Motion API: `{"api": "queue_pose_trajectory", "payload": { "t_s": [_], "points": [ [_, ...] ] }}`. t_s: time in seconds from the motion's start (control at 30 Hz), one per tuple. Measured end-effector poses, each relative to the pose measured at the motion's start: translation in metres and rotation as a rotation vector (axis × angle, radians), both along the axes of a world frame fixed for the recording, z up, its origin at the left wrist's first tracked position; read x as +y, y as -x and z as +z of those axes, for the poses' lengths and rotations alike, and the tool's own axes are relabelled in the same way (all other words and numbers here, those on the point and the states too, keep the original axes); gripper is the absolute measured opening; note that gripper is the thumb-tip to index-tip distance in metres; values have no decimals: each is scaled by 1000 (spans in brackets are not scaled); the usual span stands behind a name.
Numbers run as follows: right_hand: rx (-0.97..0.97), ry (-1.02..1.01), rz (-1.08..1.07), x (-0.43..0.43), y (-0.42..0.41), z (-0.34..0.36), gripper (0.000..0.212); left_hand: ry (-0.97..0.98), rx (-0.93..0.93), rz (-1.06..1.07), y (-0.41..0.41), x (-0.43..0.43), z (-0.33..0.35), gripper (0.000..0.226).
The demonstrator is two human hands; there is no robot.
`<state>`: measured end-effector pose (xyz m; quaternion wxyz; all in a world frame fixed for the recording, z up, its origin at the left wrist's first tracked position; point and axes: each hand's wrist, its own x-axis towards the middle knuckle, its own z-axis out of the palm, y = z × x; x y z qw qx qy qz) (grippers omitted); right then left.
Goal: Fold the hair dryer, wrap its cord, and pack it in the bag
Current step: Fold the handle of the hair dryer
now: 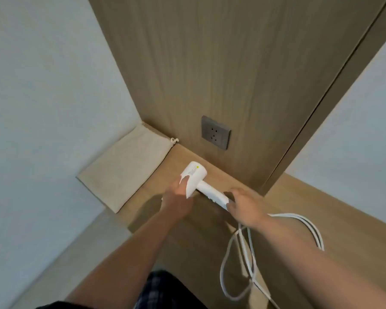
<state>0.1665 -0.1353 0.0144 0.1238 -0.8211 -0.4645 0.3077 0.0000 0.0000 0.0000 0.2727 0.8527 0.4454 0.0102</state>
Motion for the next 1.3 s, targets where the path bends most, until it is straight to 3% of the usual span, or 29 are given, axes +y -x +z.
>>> {"api": "queue_pose_trajectory", "payload": {
  "t_s": [0.1, 0.3, 0.57, 0.7, 0.87, 0.93, 1.03, 1.2, 1.3],
  "points": [
    [7, 39, -40, 5, 2, -9, 50, -53, 11, -29, -5, 15, 0, 73],
    [-31, 89, -174, 22, 16, -20, 46, 197, 61, -16, -14, 47, 3, 88],
    [-131, 143, -241, 50, 24, 2, 29, 312, -144, -148, -14, 88, 9, 87],
    [-191, 133, -291, 57, 27, 23, 23, 503, -182, -231, -17, 114, 35, 71],
    [-184, 102, -303, 62, 36, 59, 32, 940, -150, -266, -13, 138, 67, 66],
    [-86, 51, -315, 57, 38, 73, 36, 966, -140, -277, -14, 140, 76, 51],
    [56, -52, -360, 53, 39, 93, 37, 938, -142, -292, -20, 140, 89, 57],
    [5, -146, -440, 48, 36, 110, 50, 879, -245, -272, -30, 127, 106, 67],
    [-44, -195, -428, 39, 34, 110, 55, 839, -316, -255, -28, 114, 113, 52]
  ]
}}
